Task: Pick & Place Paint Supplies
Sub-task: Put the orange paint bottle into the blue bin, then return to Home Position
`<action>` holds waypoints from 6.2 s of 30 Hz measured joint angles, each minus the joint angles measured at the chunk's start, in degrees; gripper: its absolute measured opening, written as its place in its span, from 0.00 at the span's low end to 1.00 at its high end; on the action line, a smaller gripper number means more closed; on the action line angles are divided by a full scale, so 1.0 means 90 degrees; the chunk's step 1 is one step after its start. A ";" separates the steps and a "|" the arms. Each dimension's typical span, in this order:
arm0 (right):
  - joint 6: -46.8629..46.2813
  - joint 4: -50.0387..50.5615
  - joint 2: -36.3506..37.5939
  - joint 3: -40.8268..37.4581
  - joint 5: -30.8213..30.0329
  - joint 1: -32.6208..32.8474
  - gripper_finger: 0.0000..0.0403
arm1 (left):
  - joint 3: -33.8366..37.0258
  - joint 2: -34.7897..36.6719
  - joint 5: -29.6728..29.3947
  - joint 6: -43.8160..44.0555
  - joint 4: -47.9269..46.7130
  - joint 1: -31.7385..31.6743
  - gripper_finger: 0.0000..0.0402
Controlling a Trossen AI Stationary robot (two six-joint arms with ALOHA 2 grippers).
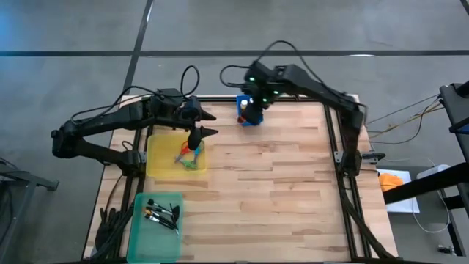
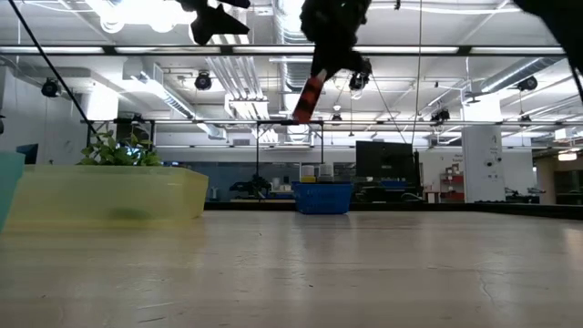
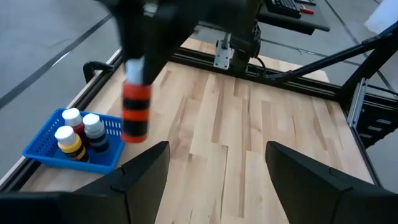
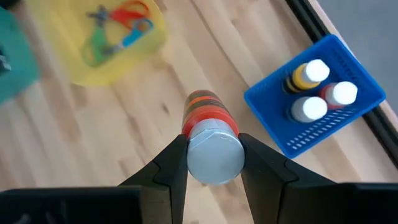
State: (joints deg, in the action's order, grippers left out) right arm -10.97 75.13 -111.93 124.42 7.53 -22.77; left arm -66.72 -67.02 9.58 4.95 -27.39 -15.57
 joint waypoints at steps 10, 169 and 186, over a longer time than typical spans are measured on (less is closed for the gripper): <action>0.0224 0.0777 -0.1429 0.0964 -0.0680 -0.0124 0.28 | 0.0000 0.0163 -0.0119 -0.0195 -0.0434 -0.0002 0.69; -0.2452 -0.6284 0.5001 -0.5214 -0.0885 0.1951 0.41 | 0.7021 0.7451 -0.1117 0.0303 0.2357 0.0909 0.00; -0.2500 -0.6445 0.5013 -0.5214 -0.0899 0.1951 0.41 | 0.7393 0.7417 -0.1280 0.0123 0.3166 0.1124 0.00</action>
State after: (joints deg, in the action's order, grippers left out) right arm -33.47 17.12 -66.81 77.49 -0.56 -5.21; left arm -0.19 -0.27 -1.93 6.06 1.10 -5.46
